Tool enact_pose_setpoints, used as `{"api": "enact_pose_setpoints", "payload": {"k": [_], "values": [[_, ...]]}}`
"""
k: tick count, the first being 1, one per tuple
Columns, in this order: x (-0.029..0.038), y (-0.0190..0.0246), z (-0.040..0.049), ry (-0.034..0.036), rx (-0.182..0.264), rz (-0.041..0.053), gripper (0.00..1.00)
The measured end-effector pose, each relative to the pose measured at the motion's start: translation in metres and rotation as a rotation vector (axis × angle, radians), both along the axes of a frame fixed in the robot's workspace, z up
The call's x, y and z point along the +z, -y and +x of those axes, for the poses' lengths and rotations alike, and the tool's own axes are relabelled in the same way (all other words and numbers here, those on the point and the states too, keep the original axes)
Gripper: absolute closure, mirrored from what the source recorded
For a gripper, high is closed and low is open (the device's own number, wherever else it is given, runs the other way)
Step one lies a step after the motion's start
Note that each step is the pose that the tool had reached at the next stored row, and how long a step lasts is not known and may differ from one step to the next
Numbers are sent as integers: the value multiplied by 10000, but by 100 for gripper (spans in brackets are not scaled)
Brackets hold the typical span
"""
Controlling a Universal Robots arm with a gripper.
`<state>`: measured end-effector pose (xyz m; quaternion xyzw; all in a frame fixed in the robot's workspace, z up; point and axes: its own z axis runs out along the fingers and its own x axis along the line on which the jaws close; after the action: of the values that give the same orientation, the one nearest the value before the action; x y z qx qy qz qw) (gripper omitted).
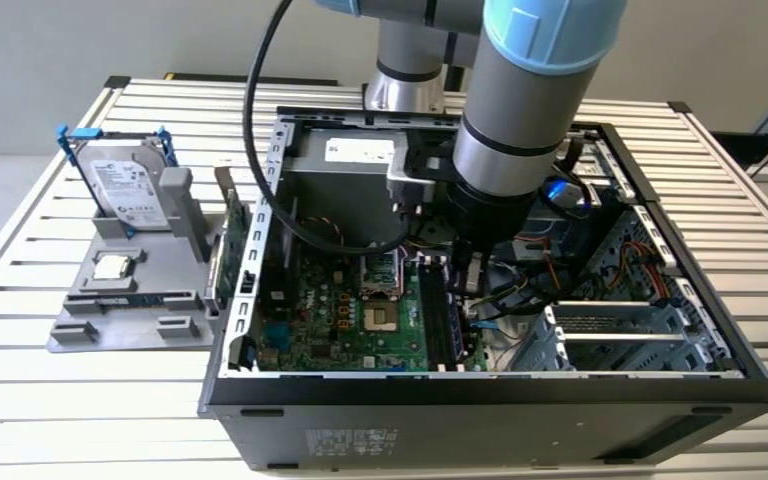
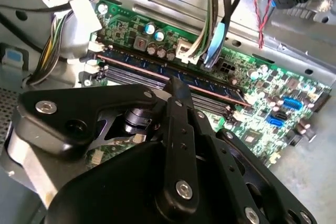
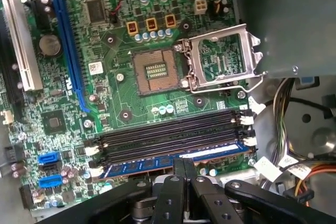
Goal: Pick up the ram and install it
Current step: 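Press down the ram until it locks into place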
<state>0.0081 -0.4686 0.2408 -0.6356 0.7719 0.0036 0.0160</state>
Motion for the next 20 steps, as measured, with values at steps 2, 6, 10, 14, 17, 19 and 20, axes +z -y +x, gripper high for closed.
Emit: {"api": "enact_pose_setpoints", "payload": {"k": [2,6,10,14,17,19,20], "values": [[0,0,0,0,257,0,100],[0,0,0,0,728,0,100],[0,0,0,-5,883,1,100],[0,0,0,-25,899,1,100],[-2,1,1,-26,906,0,100],[-7,0,9,-25,917,2,100],[-11,0,12,-25,923,3,100]]}}
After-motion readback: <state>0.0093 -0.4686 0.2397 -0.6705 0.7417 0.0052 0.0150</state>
